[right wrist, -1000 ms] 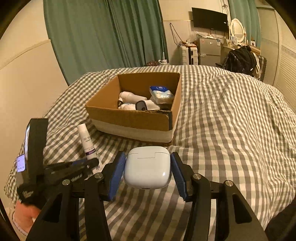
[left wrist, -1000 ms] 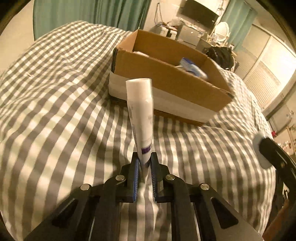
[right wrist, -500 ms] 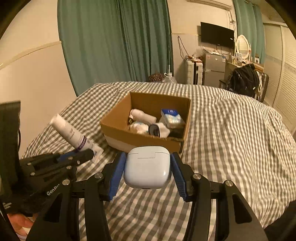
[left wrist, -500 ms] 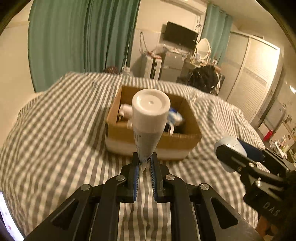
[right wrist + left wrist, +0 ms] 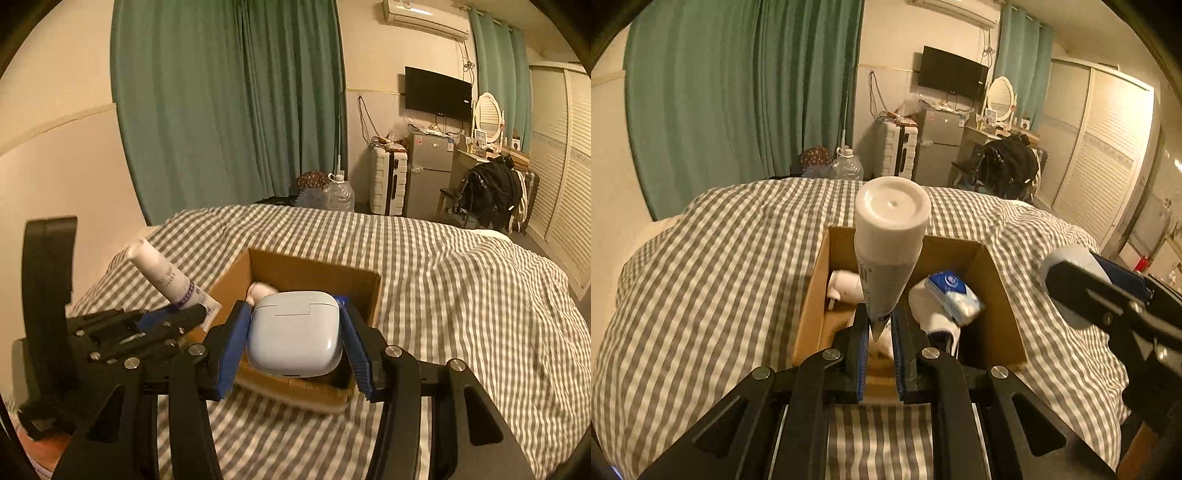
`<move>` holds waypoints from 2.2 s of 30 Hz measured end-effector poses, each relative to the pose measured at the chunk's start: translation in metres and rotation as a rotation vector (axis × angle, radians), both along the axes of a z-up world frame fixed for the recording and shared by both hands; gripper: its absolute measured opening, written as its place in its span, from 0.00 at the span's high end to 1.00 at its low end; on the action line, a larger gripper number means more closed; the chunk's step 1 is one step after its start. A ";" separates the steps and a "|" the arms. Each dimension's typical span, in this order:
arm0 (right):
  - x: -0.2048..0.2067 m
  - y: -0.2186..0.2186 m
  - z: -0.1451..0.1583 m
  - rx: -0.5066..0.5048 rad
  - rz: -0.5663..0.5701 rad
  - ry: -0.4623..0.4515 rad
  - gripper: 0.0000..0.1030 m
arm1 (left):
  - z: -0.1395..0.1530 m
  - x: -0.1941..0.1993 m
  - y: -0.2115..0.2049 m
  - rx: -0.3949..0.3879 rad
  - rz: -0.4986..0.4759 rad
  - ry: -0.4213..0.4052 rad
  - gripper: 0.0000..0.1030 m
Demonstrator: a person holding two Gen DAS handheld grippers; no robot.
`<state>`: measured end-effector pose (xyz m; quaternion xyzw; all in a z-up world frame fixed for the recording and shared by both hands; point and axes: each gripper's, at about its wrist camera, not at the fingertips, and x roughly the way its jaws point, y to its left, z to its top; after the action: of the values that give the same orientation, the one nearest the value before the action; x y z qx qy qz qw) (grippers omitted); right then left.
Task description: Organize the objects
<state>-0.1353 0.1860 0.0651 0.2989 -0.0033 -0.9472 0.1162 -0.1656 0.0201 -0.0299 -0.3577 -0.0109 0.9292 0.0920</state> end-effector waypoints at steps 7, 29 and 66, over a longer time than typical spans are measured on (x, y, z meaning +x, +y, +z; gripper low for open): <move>-0.065 0.007 -0.011 -0.046 -0.023 -0.039 0.51 | -0.019 -0.049 0.011 -0.014 -0.005 -0.032 0.89; -0.127 0.016 -0.074 -0.090 -0.054 -0.161 0.36 | -0.076 -0.081 0.036 -0.085 -0.102 -0.172 0.54; 0.062 0.031 0.110 0.009 -0.212 0.276 0.10 | 0.109 0.084 -0.008 -0.020 0.009 0.256 0.01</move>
<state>-0.0733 0.2175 0.1754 0.1644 -0.0147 -0.9862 0.0138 -0.0816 0.0117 0.0787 -0.2368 0.0088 0.9678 0.0851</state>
